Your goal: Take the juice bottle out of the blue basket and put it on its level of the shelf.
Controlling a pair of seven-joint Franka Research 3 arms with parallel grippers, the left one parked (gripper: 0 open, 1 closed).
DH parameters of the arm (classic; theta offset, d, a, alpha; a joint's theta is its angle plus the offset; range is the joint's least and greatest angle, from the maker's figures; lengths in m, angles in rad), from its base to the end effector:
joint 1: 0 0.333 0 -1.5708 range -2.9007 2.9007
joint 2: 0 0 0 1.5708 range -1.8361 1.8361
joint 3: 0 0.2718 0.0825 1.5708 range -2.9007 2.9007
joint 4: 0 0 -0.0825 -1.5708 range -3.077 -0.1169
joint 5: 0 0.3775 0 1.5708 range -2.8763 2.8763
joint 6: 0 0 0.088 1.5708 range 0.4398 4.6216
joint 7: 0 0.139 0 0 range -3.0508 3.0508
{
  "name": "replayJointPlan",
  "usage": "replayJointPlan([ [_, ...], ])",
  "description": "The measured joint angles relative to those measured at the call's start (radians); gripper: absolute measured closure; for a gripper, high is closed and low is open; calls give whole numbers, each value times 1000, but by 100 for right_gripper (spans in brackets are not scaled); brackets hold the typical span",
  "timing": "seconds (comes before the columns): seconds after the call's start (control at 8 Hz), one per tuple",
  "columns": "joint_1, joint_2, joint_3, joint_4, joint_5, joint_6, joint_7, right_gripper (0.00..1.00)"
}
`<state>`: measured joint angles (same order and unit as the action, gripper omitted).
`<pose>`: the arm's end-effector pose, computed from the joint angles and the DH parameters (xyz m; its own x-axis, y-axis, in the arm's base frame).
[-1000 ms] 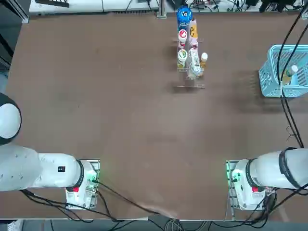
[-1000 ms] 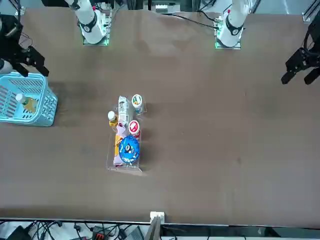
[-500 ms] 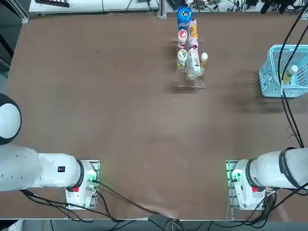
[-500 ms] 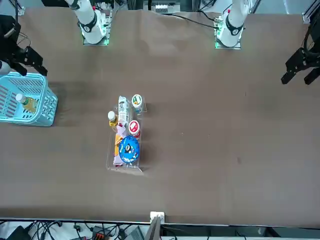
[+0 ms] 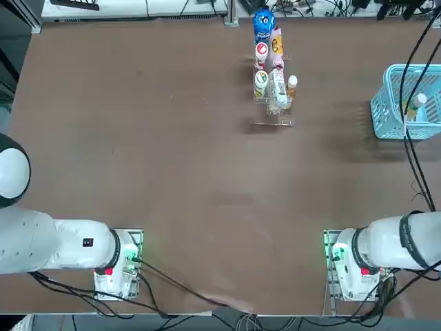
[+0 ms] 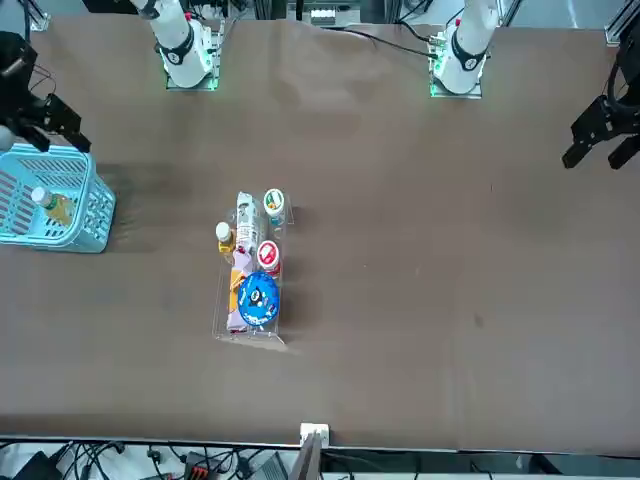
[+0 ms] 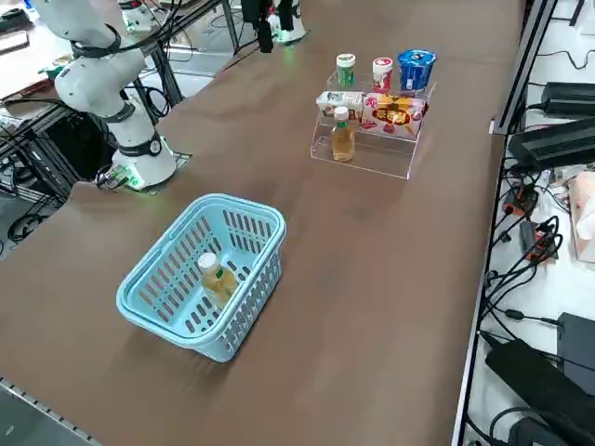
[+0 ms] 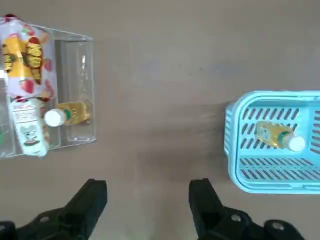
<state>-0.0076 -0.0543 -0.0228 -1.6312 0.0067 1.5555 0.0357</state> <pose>0.5304 -0.0154 0.5482 0.9976 -0.0659 -0.0217 -0.0660 -0.9978 -0.0072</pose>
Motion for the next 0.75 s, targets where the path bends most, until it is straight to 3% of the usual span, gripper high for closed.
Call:
replayJointPlan([
  [0.75,-302,104,-10,-58,-27,72,-180,0],
])
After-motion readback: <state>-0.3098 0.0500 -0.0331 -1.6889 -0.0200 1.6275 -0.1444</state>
